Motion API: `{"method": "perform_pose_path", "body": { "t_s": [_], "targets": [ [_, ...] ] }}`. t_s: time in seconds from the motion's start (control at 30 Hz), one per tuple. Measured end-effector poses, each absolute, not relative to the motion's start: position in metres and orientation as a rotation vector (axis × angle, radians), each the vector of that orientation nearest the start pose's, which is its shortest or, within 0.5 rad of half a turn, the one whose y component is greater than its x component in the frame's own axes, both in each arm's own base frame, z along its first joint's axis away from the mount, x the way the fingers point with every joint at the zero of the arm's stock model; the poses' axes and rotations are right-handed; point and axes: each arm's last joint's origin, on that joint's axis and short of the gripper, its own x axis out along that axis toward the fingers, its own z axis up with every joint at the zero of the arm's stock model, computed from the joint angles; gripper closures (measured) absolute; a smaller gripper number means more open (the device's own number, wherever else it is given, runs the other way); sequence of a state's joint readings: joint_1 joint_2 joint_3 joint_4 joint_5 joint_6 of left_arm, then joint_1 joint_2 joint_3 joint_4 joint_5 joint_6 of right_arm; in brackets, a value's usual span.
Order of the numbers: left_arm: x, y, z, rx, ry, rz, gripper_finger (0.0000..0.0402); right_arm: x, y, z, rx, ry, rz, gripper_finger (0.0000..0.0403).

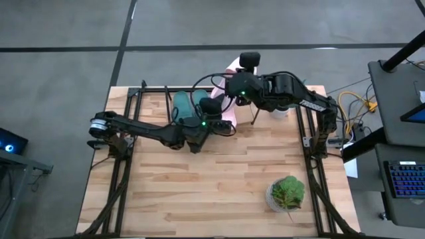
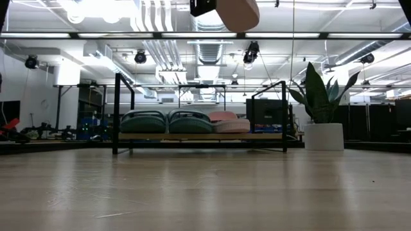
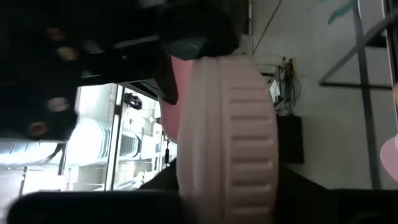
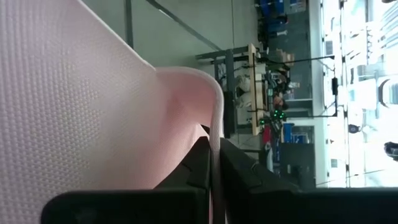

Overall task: Pick and place slides into the shelf
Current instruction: Put the pink slide on the shelf

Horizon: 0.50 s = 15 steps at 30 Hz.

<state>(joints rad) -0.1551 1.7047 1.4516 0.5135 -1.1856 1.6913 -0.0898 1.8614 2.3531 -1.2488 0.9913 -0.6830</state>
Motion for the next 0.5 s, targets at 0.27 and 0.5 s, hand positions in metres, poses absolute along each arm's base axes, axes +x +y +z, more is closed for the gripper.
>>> {"method": "perform_pose_path", "body": {
  "t_s": [0.27, 0.5],
  "targets": [
    [0.379, -0.035, 0.389, 1.215, 0.553, 0.932, 0.0228, 0.340, -0.058, 0.471, -0.975, 1.073, -0.810, 0.0394],
    [0.370, -0.035, 0.391, 1.062, 0.462, 0.838, 0.0204, 0.337, -0.062, 0.473, -1.002, 1.095, -0.824, 0.0395]
  ]
}}
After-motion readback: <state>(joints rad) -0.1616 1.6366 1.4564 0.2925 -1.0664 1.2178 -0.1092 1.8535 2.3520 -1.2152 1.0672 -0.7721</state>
